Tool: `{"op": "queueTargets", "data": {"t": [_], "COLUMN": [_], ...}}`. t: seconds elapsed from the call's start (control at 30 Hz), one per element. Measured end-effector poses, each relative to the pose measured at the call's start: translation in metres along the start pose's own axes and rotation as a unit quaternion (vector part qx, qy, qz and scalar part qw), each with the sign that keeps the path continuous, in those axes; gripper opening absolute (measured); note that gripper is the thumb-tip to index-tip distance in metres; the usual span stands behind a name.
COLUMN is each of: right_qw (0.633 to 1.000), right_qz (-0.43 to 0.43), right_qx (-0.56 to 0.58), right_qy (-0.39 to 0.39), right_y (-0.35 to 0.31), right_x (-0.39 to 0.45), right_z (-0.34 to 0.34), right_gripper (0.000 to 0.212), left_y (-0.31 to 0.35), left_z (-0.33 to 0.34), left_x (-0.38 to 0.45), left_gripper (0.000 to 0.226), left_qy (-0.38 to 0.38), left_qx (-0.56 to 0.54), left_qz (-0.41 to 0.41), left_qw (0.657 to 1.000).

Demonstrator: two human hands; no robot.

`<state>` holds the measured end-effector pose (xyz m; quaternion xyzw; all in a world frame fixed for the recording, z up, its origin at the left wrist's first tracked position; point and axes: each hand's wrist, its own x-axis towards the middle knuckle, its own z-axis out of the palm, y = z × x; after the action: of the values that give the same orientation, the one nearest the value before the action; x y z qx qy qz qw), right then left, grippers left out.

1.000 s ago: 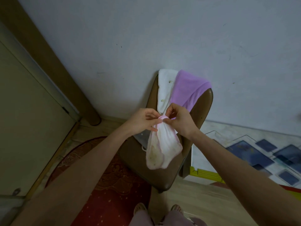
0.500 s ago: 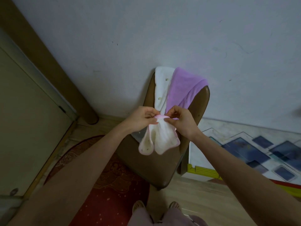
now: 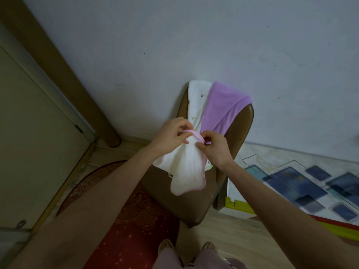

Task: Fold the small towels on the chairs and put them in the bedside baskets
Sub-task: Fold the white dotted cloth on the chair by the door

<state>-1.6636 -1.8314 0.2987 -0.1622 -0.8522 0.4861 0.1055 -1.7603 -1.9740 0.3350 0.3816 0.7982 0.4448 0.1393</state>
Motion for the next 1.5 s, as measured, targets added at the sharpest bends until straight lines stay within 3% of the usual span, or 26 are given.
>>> {"op": "queueTargets", "data": {"t": [0.1,0.2,0.27,0.37,0.5,0.67,0.73,0.87,0.93,1.1,1.3,1.43,1.5], "right_qw": [0.999,0.999,0.998,0.995,0.989,0.978,0.971,0.968,0.964,0.957,0.944,0.943,0.947], "right_qz": [0.015,0.010,-0.004,-0.057,-0.100,-0.130,-0.124,-0.084,-0.065,-0.027,-0.041,-0.046,-0.035], "right_qx": [-0.033,-0.047,-0.061,-0.080,-0.105,-0.162,-0.197,-0.230,-0.255,-0.289,-0.327,-0.328,-0.320], "right_qy": [-0.006,0.002,0.017,0.017,0.000,-0.036,-0.061,-0.050,-0.045,-0.022,0.028,0.024,0.014], "right_y": [0.014,0.026,0.029,0.021,0.015,0.023,0.028,0.042,0.046,0.058,0.062,0.064,0.065], "right_x": [0.001,0.002,0.004,0.011,0.020,0.017,0.014,0.009,0.006,0.002,-0.010,-0.017,-0.021], "right_z": [-0.003,-0.011,-0.016,-0.025,-0.034,-0.043,-0.046,-0.058,-0.063,-0.076,-0.090,-0.092,-0.094], "right_gripper": [0.004,0.003,0.004,0.007,0.008,0.010,0.012,0.044,0.039,0.006,0.006,0.023,0.018], "left_y": [-0.005,-0.012,-0.017,-0.018,-0.007,0.000,-0.002,0.000,-0.003,-0.015,-0.027,-0.035,-0.038], "left_z": [-0.002,-0.009,-0.014,-0.017,-0.022,-0.015,-0.011,-0.007,-0.004,-0.001,-0.002,0.009,0.016], "left_x": [0.001,0.003,0.005,0.010,0.021,0.043,0.049,0.056,0.058,0.061,0.069,0.072,0.074], "left_gripper": [0.007,0.023,0.028,0.009,0.019,0.021,0.012,0.022,0.022,0.017,0.022,0.028,0.029], "left_qy": [0.029,0.052,0.020,-0.046,-0.059,-0.137,-0.147,-0.159,-0.161,-0.162,-0.165,-0.177,-0.187], "left_qx": [-0.053,-0.010,0.057,0.114,0.158,0.386,0.437,0.508,0.527,0.536,0.525,0.513,0.510], "left_qz": [-0.021,-0.039,-0.041,-0.029,0.015,0.094,0.127,0.122,0.113,0.099,0.106,0.109,0.119], "left_qw": [0.998,0.998,0.997,0.992,0.985,0.907,0.878,0.838,0.827,0.822,0.828,0.833,0.831]}}
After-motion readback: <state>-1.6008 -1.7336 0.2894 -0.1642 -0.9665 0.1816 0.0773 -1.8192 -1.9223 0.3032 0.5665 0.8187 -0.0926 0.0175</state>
